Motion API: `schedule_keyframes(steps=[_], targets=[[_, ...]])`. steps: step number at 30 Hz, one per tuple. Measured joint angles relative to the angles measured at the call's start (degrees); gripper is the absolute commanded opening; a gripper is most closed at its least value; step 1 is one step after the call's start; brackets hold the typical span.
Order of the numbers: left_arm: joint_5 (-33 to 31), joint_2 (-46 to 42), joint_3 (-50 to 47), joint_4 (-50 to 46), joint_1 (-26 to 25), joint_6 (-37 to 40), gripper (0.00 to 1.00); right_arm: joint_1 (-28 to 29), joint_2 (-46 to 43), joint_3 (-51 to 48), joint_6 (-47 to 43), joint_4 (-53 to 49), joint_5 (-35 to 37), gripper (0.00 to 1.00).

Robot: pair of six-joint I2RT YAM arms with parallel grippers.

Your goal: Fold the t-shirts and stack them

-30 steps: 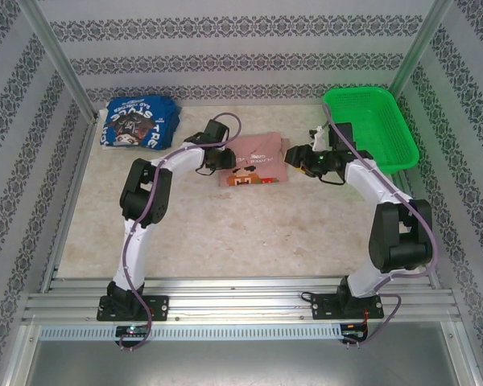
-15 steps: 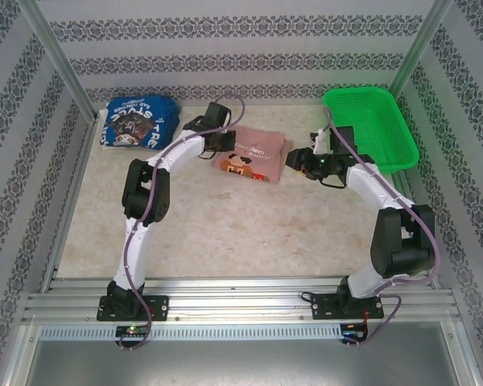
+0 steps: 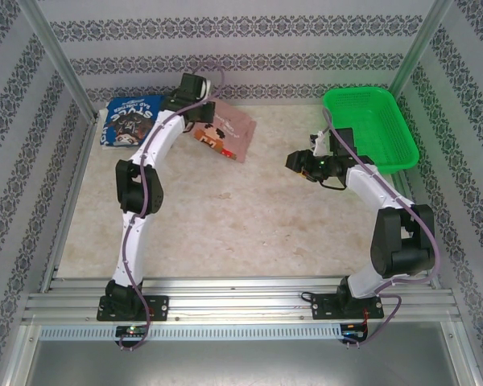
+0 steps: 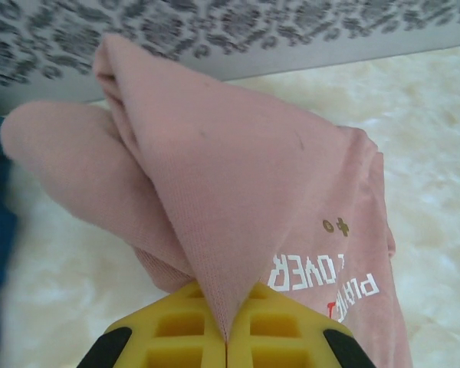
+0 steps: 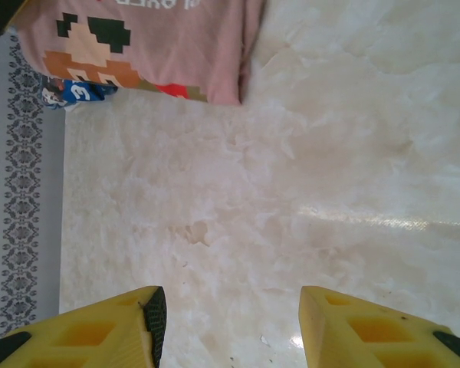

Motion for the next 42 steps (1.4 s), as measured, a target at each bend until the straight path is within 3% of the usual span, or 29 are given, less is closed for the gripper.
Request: schedule_keyframes(steps=[10,21,42], targets=[[-2.4,2.0,4.7,-4.0,6.1,7.0,0.00,0.0,1.5,0.0,-0.2,0.0,0.2,0.50],[-4.4,2.0,8.5,-4.1,8.8,13.0,0.00,0.0,2.1,0.0,-0.9,-0.4,0.2,0.49],[-2.7,2.0,9.9,-3.8,20.3,13.3,0.00,0.0,3.4,-0.5,-1.3,0.0,0.2,0.47]])
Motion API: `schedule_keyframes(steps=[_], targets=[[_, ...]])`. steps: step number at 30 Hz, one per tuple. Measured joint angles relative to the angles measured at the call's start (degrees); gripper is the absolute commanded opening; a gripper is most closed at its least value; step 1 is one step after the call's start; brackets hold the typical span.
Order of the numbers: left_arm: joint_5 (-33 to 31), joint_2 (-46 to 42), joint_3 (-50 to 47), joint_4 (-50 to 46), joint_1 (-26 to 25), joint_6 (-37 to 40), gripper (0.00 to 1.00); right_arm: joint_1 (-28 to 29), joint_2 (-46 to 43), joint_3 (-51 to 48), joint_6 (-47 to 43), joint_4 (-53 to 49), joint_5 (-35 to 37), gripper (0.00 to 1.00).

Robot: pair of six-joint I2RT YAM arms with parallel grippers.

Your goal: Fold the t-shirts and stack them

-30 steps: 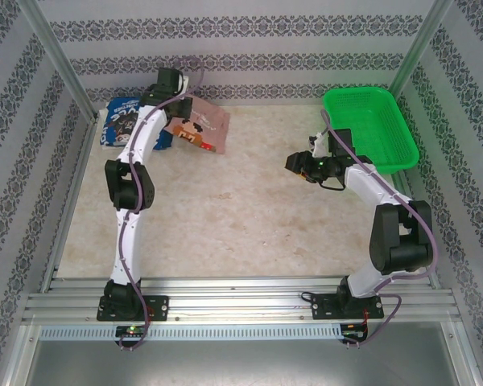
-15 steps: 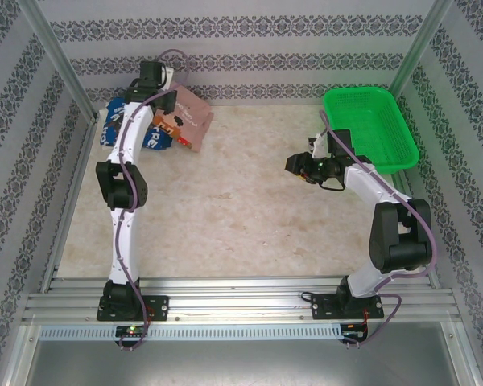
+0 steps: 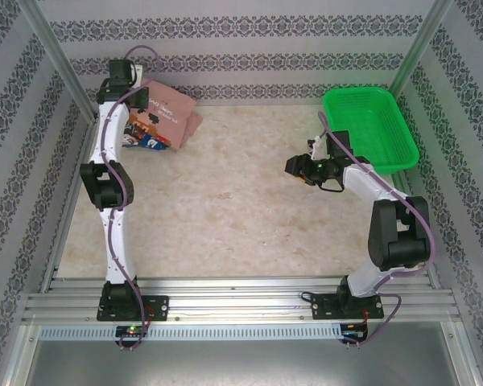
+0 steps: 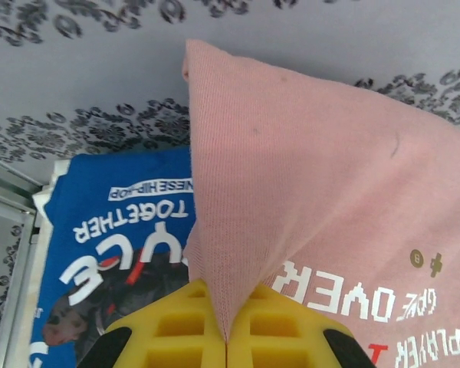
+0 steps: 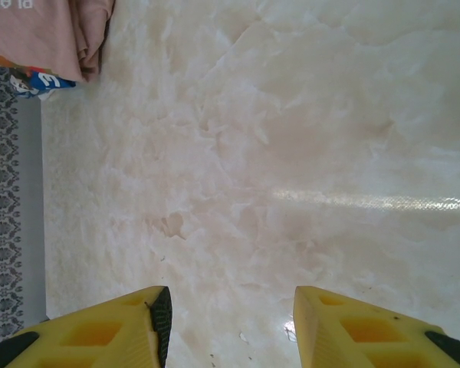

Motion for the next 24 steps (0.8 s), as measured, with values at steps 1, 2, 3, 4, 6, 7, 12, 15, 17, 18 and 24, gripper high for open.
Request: schedule_keyframes(steps=[1,2,3,4,6,7,12,15,17,18,24], targets=[[0.5,0.0,0.2,0.2,0.6,0.0,0.00,0.0,0.1,0.0,0.0,0.0,0.0,0.47],[0.8,0.0,0.4,0.4,1.2,-0.1,0.00,0.0,0.3,0.0,0.0,0.0,0.0,0.47],[1.4,0.0,0.5,0.7,1.9,-0.2,0.00,0.0,0.6,0.0,0.0,0.1,0.0,0.48],[1.8,0.0,0.6,0.8,2.7,-0.2,0.00,0.0,0.9,0.0,0.0,0.2,0.0,0.47],[2.3,0.0,0.6,1.2,4.1,-0.2,0.00,0.0,1.7,0.0,0.0,0.5,0.0,0.47],[2.5,0.0,0.6,1.3,4.8,-0.2,0.00,0.0,2.0,-0.1,0.0,0.5,0.0,0.47],[4.0,0.0,0.6,2.0,8.2,-0.7,0.00,0.0,3.2,-0.4,0.0,0.9,0.0,0.47],[5.2,0.0,-0.1,3.4,9.9,-0.9,0.00,0.1,3.6,-0.4,0.0,0.9,0.0,0.47],[5.9,0.1,-0.9,4.7,10.6,-1.4,0.10,0.2,3.9,-0.4,0.0,1.1,0.0,0.47],[6.2,0.3,-1.1,4.9,10.7,-1.8,0.18,0.3,4.1,-0.4,0.1,1.2,0.0,0.47],[10.3,2.8,-3.7,9.5,10.1,-4.8,0.51,1.6,4.7,-0.8,0.0,1.2,0.4,0.47]])
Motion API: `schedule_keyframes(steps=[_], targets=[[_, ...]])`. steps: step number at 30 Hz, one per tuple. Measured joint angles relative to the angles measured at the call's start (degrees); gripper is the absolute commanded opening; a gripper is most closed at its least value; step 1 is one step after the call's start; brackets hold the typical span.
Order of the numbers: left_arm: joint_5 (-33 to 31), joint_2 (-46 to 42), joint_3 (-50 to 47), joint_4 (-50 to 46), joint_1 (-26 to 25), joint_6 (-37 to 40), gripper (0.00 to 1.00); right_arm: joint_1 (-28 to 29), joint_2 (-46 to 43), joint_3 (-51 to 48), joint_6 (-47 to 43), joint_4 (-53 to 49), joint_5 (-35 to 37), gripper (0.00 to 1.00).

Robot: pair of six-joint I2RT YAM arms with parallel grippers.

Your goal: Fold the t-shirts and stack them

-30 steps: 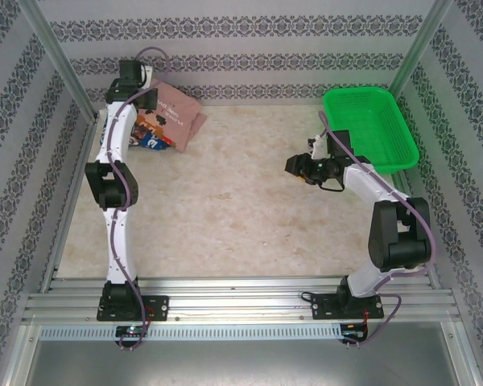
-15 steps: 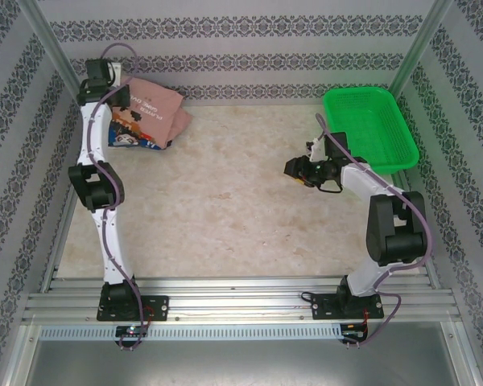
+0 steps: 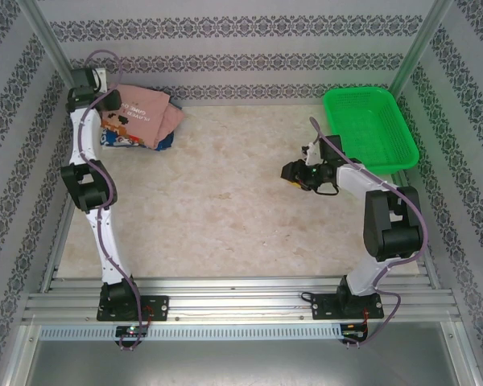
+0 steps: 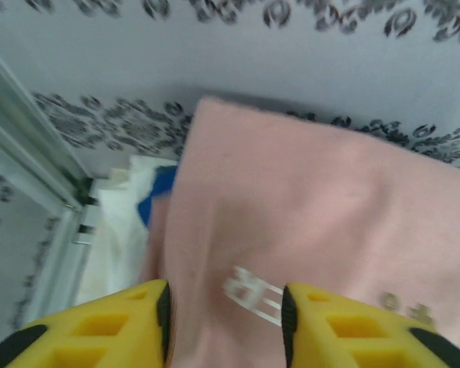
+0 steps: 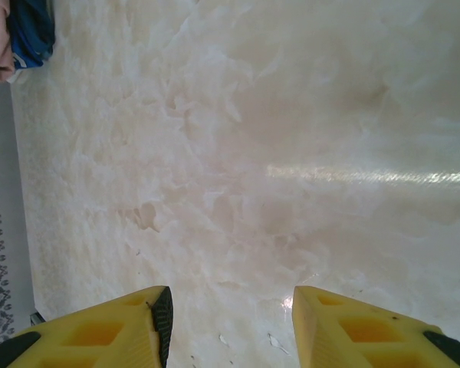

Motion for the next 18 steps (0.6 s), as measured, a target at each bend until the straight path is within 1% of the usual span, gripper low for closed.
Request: schedule_keyframes(steps=[3,4,5,8,9,10,11,14,16,18], targets=[[2.3,1.3,-2.2,2.0,-0.8,-0.9,0.65,0.4,0.0,0.0,0.0,0.0,0.2,0.47],[3.0,1.4,-3.3,2.4,-1.1,-1.2,0.75,0.5,0.0,0.0,0.0,0.0,0.3,0.47],[3.4,1.4,-4.1,2.7,-1.5,-1.4,0.79,0.6,0.0,-0.1,0.0,0.0,0.3,0.47],[3.6,1.2,-5.8,4.1,-2.4,-1.9,0.83,1.2,-0.2,-0.3,0.0,0.0,0.4,0.47],[3.6,0.6,-7.0,4.9,-2.6,-1.9,0.86,1.4,-0.3,-0.4,0.0,-0.1,0.5,0.47],[3.6,-0.8,-9.9,6.4,-2.7,-1.9,0.97,1.5,-0.5,-0.6,0.0,-0.2,0.5,0.47],[3.6,-2.8,-13.7,8.1,-2.8,-2.1,1.00,1.6,-0.7,-0.8,0.0,-0.3,0.5,0.47],[3.6,-9.8,-24.1,11.7,-2.7,-2.3,1.00,1.6,-1.7,-1.6,0.0,-0.4,0.5,0.47],[3.1,-12.8,-25.8,12.0,-2.9,-1.7,1.00,1.6,-2.4,-2.2,0.0,-0.3,0.5,0.47],[1.7,-15.0,-25.2,12.3,-3.7,-0.3,1.00,1.6,-2.9,-2.8,0.0,-0.3,0.5,0.48]])
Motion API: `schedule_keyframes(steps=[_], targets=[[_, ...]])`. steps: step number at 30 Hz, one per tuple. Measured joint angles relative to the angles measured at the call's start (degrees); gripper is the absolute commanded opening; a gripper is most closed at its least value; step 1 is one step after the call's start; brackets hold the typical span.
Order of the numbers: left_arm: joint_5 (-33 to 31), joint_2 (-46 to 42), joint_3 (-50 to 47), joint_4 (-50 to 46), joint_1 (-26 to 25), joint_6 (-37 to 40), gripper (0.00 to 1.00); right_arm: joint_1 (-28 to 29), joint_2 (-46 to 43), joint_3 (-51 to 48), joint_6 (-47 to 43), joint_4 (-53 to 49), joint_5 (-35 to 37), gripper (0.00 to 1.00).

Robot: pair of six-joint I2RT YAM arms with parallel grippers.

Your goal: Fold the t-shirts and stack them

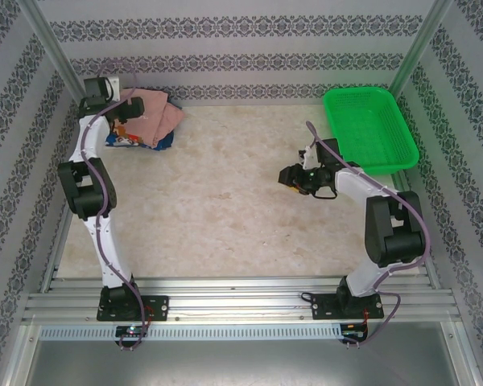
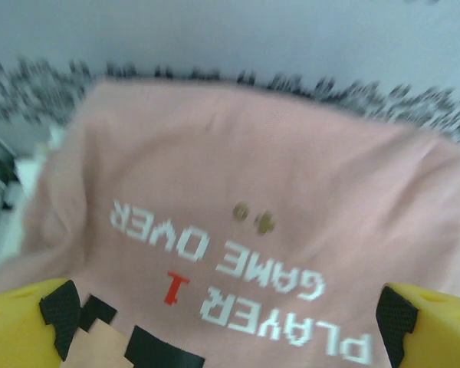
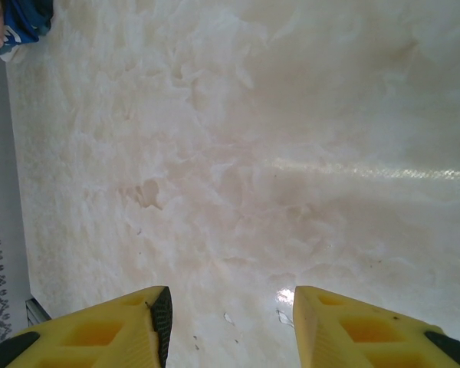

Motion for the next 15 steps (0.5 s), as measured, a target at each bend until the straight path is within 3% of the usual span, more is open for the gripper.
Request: schedule_keyframes(steps=[6,10,15], targets=[[-6.1,1.1,10.1,-2.8,-7.2,3.5,0.90,0.0,-0.6,-0.5,0.0,0.0,0.0,0.48],[-10.6,6.8,18.3,-6.5,-11.9,4.5,0.87,0.0,-1.8,-1.3,0.0,0.2,0.0,0.48],[-15.7,14.2,24.5,-12.5,-14.1,5.7,0.84,0.0,-2.7,-2.3,0.0,0.2,0.0,0.48]])
